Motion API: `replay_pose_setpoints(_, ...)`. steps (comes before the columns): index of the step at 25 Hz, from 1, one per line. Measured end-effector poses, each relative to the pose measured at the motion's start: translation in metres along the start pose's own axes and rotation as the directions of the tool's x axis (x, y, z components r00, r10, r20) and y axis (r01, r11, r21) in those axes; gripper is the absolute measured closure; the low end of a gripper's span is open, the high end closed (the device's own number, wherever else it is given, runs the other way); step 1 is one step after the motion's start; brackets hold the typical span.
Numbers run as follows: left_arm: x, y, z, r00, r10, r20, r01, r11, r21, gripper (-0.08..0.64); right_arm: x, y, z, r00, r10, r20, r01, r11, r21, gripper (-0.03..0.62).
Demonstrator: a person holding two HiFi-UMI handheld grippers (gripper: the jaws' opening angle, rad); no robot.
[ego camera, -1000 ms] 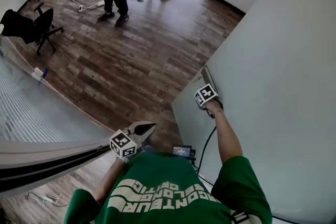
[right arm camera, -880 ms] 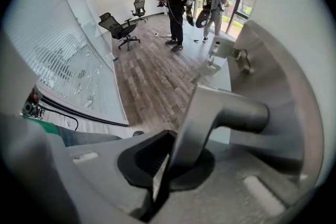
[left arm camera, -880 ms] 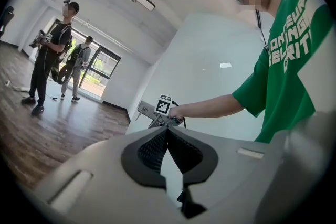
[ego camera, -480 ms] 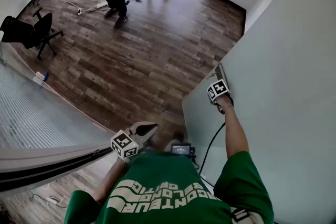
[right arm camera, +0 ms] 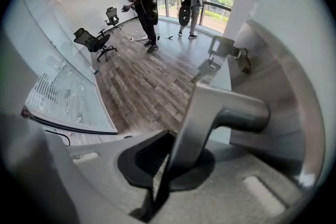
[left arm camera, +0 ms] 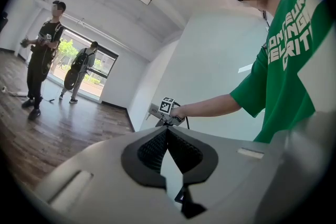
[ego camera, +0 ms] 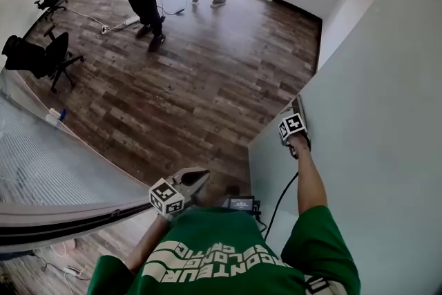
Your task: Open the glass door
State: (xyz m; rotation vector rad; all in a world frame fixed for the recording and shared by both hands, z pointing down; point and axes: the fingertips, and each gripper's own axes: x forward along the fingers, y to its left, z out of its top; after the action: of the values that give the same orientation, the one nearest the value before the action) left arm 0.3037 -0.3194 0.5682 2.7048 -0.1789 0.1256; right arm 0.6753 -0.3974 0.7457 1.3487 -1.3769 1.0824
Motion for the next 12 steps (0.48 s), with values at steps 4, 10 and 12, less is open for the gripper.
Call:
replay_pose_setpoints(4, 0.018, -0.003, -0.001, 1.0, 0.0, -0.008, 0.0, 1.0, 0.009, 0.551, 0.0, -0.029, -0.009, 1.0, -0.011, 0.0, 0.011, 0.999, 0.047, 0.601)
replay_pose_setpoints(10, 0.041, -0.006, 0.003, 1.0, 0.012, -0.016, -0.012, 1.0, 0.003, 0.551, -0.006, -0.076, -0.019, 1.0, -0.025, -0.001, 0.025, 0.994, 0.109, 0.601)
replay_pose_setpoints(12, 0.05, -0.008, 0.001, 1.0, 0.008, -0.018, -0.008, 1.0, 0.003, 0.551, -0.004, -0.091, -0.025, 1.0, -0.031, 0.003, 0.03, 0.991, 0.127, 0.6)
